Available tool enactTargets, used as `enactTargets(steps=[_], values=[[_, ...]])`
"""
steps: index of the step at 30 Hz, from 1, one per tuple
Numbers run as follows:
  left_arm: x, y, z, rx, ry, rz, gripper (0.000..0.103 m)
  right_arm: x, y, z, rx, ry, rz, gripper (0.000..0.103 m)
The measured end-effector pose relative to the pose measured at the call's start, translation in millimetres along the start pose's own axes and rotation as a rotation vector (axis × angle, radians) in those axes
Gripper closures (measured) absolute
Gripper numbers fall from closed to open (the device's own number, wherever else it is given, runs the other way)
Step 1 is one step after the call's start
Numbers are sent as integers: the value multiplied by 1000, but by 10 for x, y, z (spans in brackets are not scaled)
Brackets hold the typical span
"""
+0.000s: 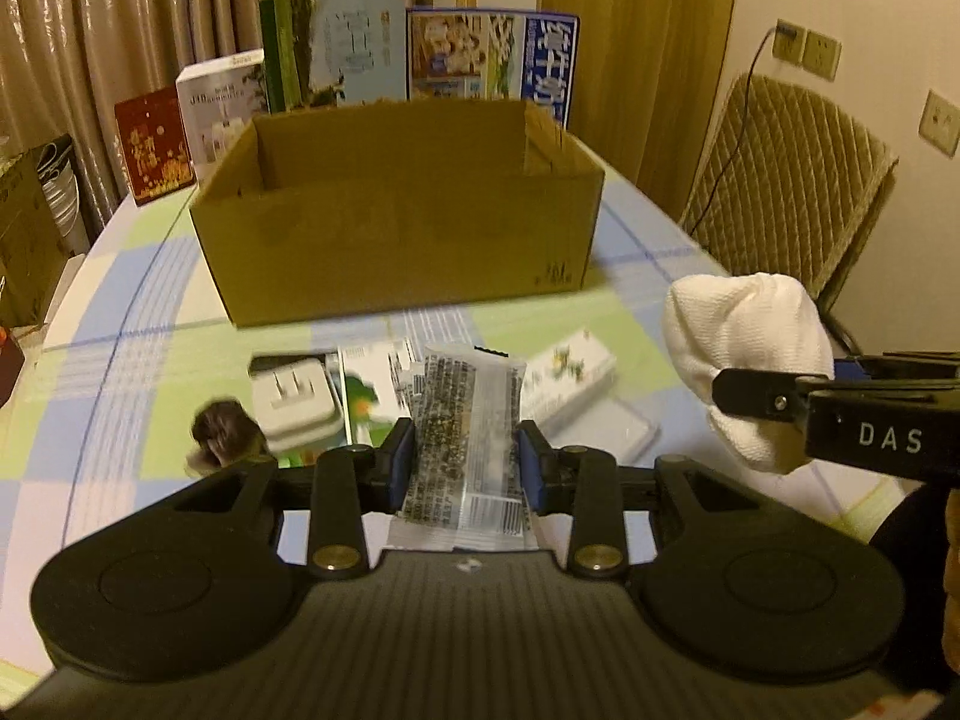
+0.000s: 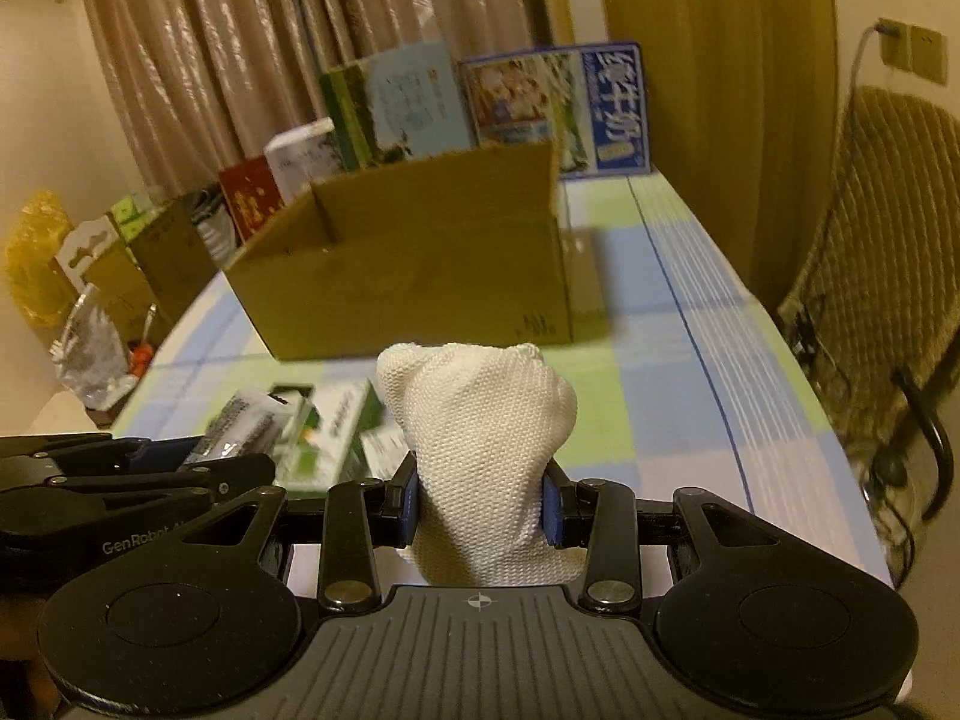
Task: Organize objects
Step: 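Carry the cloth and pill packet in both tools over the cardboard box, then open both tools to drop the cloth and packet into the box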
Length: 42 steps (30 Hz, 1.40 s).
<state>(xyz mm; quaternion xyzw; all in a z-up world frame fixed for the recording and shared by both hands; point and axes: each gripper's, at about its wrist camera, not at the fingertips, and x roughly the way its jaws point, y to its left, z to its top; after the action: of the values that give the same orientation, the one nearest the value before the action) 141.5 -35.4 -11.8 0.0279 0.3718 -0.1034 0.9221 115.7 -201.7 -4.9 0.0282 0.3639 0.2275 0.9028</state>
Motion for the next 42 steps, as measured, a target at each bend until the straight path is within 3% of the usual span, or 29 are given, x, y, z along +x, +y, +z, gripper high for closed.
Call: enactTargets(steps=[11,19,25,37,38,40,41,42], values=[[-51,450,870,-26,-53,8,72,162,239,996,-88,-36,45,68],[253,660,1545,-2,-74,27,72,729,254,1650,-71,7,46,68],[689,806,1815,-13,-63,34,72,1253,126,1827,-8,58,43,67],[1321,1013,1951,-32,-35,35,72,1864,-75,1981,27,78,25,67],[1360,1023,1959,-36,-38,34,71,1909,-99,1989,36,77,26,63],[1442,1057,1966,-56,-60,30,67,1991,-161,2002,59,66,57,31],[1476,1076,1966,-66,-69,35,55,2015,-208,2002,81,56,65,19],[1503,1087,1968,-72,-70,51,49,2013,-251,1995,103,41,62,19]])
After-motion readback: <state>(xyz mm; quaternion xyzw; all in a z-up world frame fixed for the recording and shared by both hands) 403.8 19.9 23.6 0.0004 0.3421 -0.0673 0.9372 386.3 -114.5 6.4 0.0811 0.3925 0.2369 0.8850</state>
